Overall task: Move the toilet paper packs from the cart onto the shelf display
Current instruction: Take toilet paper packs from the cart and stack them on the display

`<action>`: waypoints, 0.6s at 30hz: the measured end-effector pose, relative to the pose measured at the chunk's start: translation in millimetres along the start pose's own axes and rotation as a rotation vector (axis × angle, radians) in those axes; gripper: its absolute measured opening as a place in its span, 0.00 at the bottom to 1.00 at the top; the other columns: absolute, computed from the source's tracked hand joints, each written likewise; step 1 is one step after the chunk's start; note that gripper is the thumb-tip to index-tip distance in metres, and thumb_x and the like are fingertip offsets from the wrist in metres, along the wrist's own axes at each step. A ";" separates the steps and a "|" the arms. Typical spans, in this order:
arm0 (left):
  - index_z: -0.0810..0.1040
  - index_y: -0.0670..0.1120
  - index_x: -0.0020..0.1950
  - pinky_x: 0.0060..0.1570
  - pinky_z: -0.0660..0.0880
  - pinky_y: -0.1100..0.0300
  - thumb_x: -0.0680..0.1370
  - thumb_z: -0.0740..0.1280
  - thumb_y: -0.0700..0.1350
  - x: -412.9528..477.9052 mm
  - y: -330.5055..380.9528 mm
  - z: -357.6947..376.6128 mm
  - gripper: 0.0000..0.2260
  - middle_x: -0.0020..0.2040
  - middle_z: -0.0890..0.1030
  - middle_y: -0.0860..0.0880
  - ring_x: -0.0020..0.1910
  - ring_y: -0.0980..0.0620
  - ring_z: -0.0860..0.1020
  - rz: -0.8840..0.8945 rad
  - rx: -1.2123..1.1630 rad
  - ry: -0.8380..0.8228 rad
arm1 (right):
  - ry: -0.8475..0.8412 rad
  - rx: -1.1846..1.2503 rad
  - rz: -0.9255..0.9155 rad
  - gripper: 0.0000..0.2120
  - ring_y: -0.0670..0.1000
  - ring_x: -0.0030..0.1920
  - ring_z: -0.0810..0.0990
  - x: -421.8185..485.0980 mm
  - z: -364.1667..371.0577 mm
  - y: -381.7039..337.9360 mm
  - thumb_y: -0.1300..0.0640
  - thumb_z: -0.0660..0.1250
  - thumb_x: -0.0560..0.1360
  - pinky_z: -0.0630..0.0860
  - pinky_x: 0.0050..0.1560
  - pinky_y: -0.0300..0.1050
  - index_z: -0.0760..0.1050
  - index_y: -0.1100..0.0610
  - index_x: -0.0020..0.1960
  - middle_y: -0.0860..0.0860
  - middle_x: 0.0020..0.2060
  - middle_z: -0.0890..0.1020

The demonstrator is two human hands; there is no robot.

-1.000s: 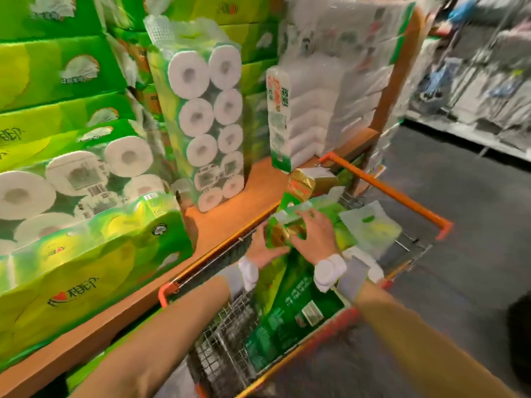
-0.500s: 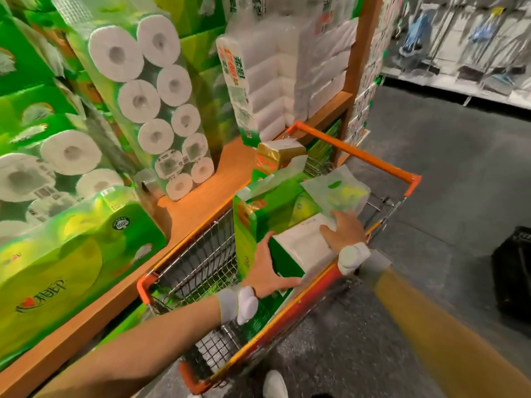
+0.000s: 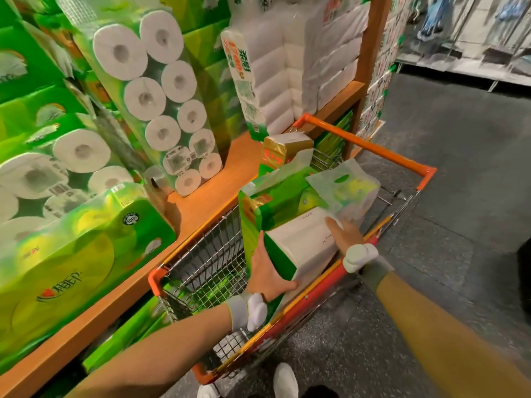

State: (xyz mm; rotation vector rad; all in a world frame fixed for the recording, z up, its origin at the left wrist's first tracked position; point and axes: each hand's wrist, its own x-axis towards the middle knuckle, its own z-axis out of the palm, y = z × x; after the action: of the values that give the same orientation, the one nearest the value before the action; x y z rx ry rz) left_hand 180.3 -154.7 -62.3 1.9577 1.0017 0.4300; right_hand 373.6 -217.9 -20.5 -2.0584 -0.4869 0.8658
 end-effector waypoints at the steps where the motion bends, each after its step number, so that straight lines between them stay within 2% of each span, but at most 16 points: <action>1: 0.46 0.52 0.75 0.73 0.58 0.43 0.54 0.79 0.55 0.4 -6.4 -6.2 0.58 0.72 0.62 0.50 0.73 0.48 0.60 0.025 -0.025 0.015 | -0.030 -0.004 -0.021 0.26 0.60 0.67 0.70 -2.6 4.1 -3.1 0.44 0.59 0.78 0.65 0.62 0.46 0.69 0.61 0.67 0.58 0.67 0.72; 3: 0.47 0.55 0.73 0.72 0.59 0.42 0.55 0.80 0.52 -1.4 -21.8 -20.7 0.56 0.70 0.63 0.51 0.72 0.51 0.62 0.042 -0.074 0.017 | -0.102 -0.056 -0.044 0.30 0.59 0.68 0.68 -6.1 16.3 -8.2 0.40 0.59 0.77 0.65 0.66 0.49 0.67 0.61 0.69 0.58 0.69 0.70; 5: 0.43 0.55 0.74 0.73 0.58 0.42 0.55 0.80 0.53 -5.5 -37.2 -37.0 0.59 0.71 0.63 0.50 0.73 0.51 0.61 0.029 -0.130 0.016 | -0.128 -0.101 -0.074 0.28 0.58 0.68 0.68 -10.5 32.3 -16.5 0.42 0.59 0.77 0.64 0.66 0.49 0.67 0.61 0.69 0.56 0.68 0.71; 7: 0.39 0.53 0.74 0.74 0.57 0.44 0.55 0.80 0.57 -11.0 -45.1 -53.2 0.62 0.72 0.62 0.50 0.73 0.52 0.60 -0.008 -0.180 0.029 | -0.136 -0.086 -0.124 0.23 0.57 0.64 0.72 -16.3 49.7 -25.4 0.46 0.60 0.78 0.66 0.60 0.48 0.71 0.62 0.63 0.53 0.60 0.74; 8: 0.39 0.54 0.74 0.74 0.57 0.47 0.55 0.80 0.57 -14.3 -46.9 -62.2 0.62 0.72 0.62 0.51 0.73 0.53 0.61 -0.030 -0.210 0.033 | -0.144 -0.069 -0.147 0.19 0.57 0.60 0.74 -20.6 58.8 -30.5 0.47 0.60 0.78 0.67 0.55 0.48 0.73 0.62 0.58 0.55 0.55 0.76; 10: 0.40 0.57 0.73 0.72 0.58 0.54 0.55 0.78 0.56 -19.0 -48.6 -77.2 0.59 0.70 0.63 0.52 0.71 0.55 0.62 -0.052 -0.241 0.053 | -0.147 -0.066 -0.180 0.15 0.57 0.52 0.75 -28.5 73.2 -38.8 0.47 0.60 0.78 0.65 0.48 0.46 0.73 0.60 0.48 0.56 0.47 0.76; 11: 0.41 0.56 0.73 0.72 0.58 0.54 0.55 0.78 0.55 -20.8 -49.6 -83.8 0.58 0.70 0.64 0.52 0.70 0.54 0.63 -0.056 -0.253 0.067 | -0.137 -0.062 -0.198 0.14 0.56 0.49 0.75 -30.9 79.2 -43.0 0.47 0.61 0.77 0.65 0.46 0.45 0.72 0.59 0.45 0.56 0.45 0.76; 14: 0.43 0.47 0.75 0.71 0.59 0.56 0.54 0.78 0.54 -26.4 -58.9 -100.7 0.60 0.69 0.65 0.51 0.70 0.53 0.64 -0.088 -0.311 0.122 | -0.113 -0.048 -0.248 0.12 0.55 0.46 0.74 -38.6 96.7 -55.9 0.49 0.62 0.77 0.65 0.45 0.45 0.72 0.58 0.44 0.55 0.43 0.76; 16: 0.44 0.47 0.76 0.68 0.60 0.60 0.53 0.78 0.55 -32.3 -62.5 -115.2 0.61 0.69 0.65 0.52 0.70 0.54 0.64 -0.107 -0.346 0.167 | -0.114 -0.034 -0.300 0.12 0.54 0.43 0.73 -47.8 109.0 -66.0 0.51 0.63 0.77 0.64 0.43 0.45 0.72 0.60 0.43 0.58 0.41 0.76; 18: 0.45 0.49 0.76 0.68 0.60 0.59 0.52 0.78 0.55 -37.7 -61.8 -132.5 0.61 0.70 0.64 0.51 0.70 0.55 0.63 -0.104 -0.372 0.218 | -0.120 -0.001 -0.354 0.15 0.53 0.40 0.72 -57.3 119.4 -78.1 0.52 0.64 0.76 0.64 0.41 0.47 0.72 0.65 0.44 0.64 0.41 0.76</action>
State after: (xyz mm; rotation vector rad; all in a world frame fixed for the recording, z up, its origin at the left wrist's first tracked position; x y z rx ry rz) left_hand 44.8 -93.5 -35.9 1.5428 1.0680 0.7271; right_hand 245.1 -142.0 16.3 -1.8504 -0.8858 0.7748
